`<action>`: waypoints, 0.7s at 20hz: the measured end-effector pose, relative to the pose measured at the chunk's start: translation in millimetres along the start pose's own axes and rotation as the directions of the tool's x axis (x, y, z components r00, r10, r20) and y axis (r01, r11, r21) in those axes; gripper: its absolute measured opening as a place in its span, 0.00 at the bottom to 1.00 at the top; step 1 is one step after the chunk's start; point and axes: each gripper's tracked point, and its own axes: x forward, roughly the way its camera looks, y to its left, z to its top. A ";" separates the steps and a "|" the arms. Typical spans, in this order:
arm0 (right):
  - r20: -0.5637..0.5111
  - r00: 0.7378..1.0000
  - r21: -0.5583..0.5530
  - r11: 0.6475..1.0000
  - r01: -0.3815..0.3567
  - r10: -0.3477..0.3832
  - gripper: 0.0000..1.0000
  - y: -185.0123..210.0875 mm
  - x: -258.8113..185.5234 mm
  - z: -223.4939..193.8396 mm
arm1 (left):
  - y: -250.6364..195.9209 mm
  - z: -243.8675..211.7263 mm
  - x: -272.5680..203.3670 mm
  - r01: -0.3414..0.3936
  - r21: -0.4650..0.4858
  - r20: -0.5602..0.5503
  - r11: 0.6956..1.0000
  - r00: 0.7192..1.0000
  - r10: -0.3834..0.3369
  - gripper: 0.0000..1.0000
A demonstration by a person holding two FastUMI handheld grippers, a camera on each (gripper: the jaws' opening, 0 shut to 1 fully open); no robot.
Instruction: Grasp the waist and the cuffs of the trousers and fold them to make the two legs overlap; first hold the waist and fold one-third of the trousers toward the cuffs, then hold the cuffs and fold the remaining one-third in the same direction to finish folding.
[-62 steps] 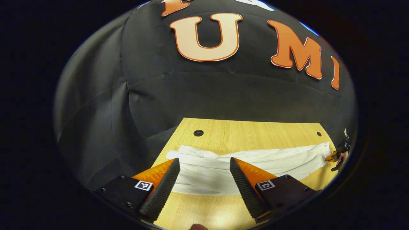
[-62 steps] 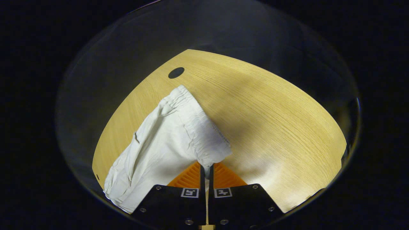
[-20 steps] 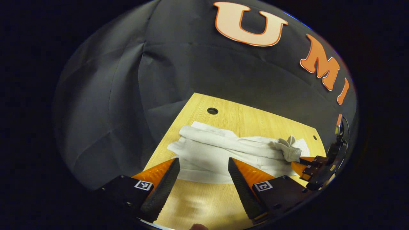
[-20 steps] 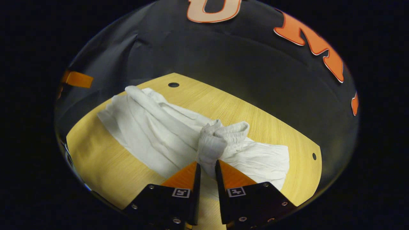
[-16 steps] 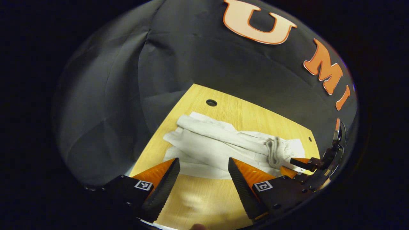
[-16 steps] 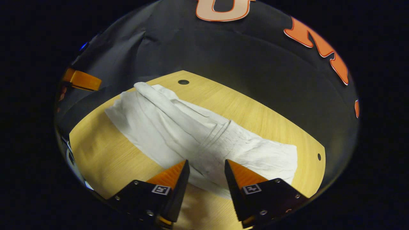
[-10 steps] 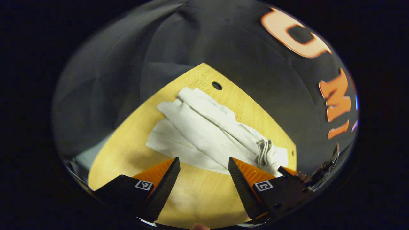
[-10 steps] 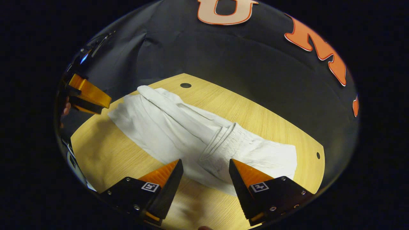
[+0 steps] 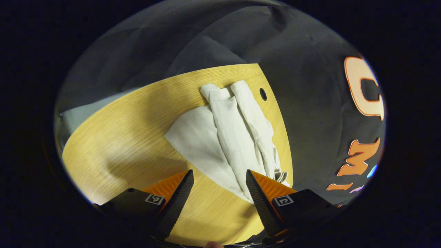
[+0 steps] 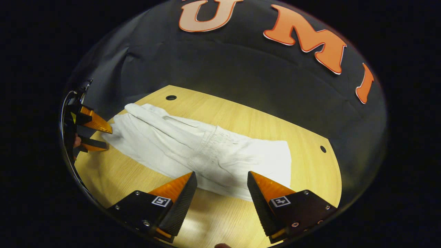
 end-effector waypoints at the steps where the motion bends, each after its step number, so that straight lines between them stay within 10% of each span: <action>1: 0.000 1.000 0.009 1.000 0.017 -0.017 0.89 -6.1 -3.2 -1.3 | 2.1 2.6 4.2 0.002 -0.008 0.004 1.000 1.000 -0.002 1.00; 14: -0.027 0.989 0.112 0.983 0.145 -0.143 0.89 -70.0 -43.0 -18.8 | -46.4 34.0 54.8 0.153 0.005 0.092 0.988 0.984 -0.153 0.94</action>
